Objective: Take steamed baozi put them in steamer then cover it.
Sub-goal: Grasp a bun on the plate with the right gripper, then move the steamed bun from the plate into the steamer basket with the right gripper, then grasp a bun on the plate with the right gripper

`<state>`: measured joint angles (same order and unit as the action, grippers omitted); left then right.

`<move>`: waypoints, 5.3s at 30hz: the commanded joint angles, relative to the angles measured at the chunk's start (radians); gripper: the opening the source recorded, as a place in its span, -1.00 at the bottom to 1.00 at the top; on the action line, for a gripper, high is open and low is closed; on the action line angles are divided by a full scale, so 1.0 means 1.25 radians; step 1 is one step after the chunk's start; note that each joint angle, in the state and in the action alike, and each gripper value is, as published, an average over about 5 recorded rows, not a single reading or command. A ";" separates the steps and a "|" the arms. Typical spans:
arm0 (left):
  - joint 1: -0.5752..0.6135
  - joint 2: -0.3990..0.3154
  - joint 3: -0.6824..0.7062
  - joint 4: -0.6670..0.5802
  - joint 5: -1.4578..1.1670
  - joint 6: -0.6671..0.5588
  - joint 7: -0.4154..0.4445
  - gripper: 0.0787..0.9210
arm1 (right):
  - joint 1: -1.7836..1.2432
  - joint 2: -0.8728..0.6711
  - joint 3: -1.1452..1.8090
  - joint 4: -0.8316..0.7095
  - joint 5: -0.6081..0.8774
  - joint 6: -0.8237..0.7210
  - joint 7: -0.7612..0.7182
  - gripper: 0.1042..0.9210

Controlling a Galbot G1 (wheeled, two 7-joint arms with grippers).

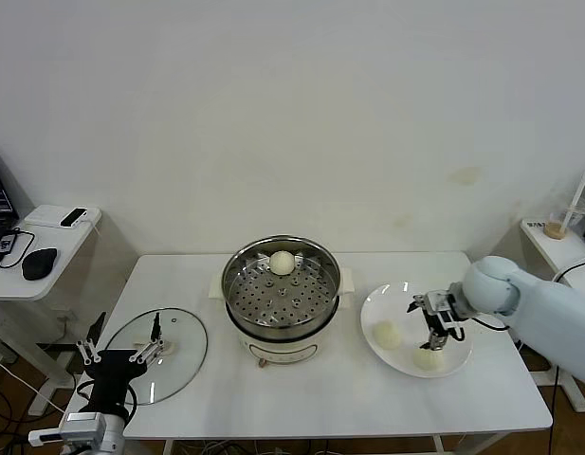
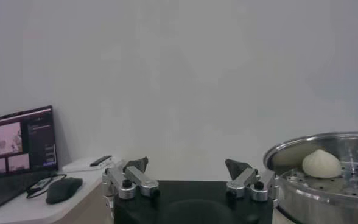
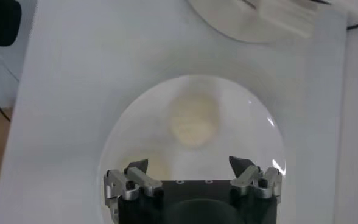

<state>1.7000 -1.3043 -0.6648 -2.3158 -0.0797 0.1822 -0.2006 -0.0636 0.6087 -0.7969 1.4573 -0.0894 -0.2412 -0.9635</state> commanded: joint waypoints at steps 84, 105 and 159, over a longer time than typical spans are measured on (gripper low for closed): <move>-0.029 -0.018 -0.008 0.000 0.014 0.007 0.003 0.77 | 0.336 0.678 -0.231 -0.311 0.355 -0.253 0.072 0.28; -0.031 -0.017 -0.016 0.000 0.003 0.005 0.001 0.77 | 0.323 0.699 -0.236 -0.391 0.286 -0.230 0.050 0.68; -0.023 -0.016 0.033 0.019 0.033 0.007 -0.003 0.77 | -0.139 -0.099 0.104 0.047 -0.132 -0.008 -0.128 0.76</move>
<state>1.6710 -1.3246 -0.6247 -2.2936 -0.0405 0.1918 -0.2042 -0.1413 0.5033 -0.7222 1.5372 -0.2148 -0.2605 -1.1229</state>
